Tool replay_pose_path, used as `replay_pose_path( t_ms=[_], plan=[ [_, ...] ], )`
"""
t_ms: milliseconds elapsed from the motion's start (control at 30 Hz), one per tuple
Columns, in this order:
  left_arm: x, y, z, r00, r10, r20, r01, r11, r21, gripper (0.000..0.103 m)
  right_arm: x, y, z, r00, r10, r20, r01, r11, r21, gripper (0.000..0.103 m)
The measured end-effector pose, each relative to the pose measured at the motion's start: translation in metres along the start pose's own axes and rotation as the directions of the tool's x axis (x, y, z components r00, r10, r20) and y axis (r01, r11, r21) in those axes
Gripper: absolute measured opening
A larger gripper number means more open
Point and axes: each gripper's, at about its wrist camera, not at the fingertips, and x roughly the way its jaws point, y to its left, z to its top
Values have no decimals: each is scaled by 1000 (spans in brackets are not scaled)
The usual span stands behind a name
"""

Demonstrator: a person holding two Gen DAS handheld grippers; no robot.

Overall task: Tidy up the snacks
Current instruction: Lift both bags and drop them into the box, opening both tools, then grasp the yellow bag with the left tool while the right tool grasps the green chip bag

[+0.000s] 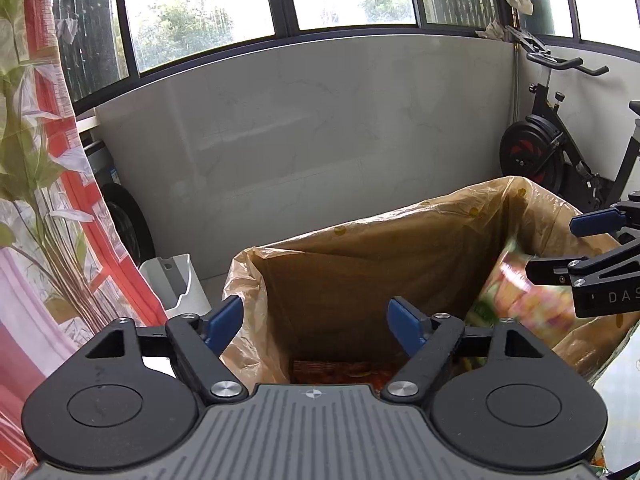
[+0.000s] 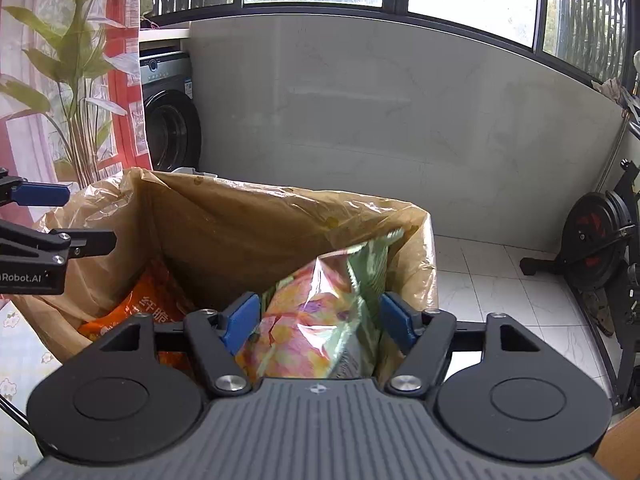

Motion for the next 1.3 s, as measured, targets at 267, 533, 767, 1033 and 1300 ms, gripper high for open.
replay_pose_path(
  t_ms=[267, 533, 767, 1033, 1300],
  plan=[
    [-47, 31, -15, 997, -64, 43, 70, 984, -161, 82, -58, -8, -17, 984, 84, 158, -105, 986, 132, 80],
    [-94, 62, -53, 995, -48, 82, 69, 958, -277, 81, -104, 3, -65, 959, 103, 263, -152, 973, 173, 80],
    [-117, 60, -98, 993, -57, 100, 87, 939, -332, 81, -105, 9, -108, 968, 105, 227, -153, 966, 209, 80],
    [-97, 41, -140, 993, -118, 26, 119, 933, -340, 80, -66, 17, -144, 987, 143, 67, -156, 948, 278, 80],
    [-61, 26, -173, 976, -201, -84, 156, 914, -374, 80, -34, 21, -170, 982, 157, -103, -114, 936, 334, 80]
  ],
)
